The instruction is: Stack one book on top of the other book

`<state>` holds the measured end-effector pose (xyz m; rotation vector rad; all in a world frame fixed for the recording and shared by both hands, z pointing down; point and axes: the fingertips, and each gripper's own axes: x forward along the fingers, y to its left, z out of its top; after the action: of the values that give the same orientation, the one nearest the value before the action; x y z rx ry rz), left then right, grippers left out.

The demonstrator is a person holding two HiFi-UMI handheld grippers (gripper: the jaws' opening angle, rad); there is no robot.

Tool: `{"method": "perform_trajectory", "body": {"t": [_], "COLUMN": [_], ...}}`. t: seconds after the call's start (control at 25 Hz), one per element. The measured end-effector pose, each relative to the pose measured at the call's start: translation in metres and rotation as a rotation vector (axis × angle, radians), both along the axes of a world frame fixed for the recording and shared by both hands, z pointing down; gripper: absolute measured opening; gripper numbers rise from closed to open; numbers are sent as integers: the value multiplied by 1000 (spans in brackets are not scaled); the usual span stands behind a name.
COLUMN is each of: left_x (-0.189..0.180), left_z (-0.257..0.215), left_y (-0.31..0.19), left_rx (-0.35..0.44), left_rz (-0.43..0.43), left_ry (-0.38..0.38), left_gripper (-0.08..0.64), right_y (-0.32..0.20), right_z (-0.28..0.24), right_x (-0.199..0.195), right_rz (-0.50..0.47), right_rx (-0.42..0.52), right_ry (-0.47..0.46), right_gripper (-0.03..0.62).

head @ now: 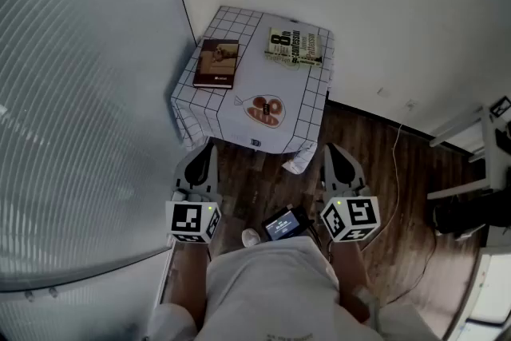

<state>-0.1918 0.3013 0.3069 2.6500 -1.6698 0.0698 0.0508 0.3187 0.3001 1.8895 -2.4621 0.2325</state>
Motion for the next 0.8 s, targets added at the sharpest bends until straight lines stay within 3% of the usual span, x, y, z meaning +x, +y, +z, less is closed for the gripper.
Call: {"method": "perform_trajectory", "body": {"t": [0.52,0.8], "left_x": [-1,-14], "left_z": [-1,4], "left_y": [17,20], "left_rx": [5,-10], "left_rz": [-1,-8], "left_ry": [-31,-9], "left_gripper": [8,8], "right_y": [18,27], "right_z": [7,11], "right_x": [-7,-14], "right_rz": [-3,8], "right_rx": [-15,-30], "right_ry": [-12,-10], "right_gripper": [8,8]}}
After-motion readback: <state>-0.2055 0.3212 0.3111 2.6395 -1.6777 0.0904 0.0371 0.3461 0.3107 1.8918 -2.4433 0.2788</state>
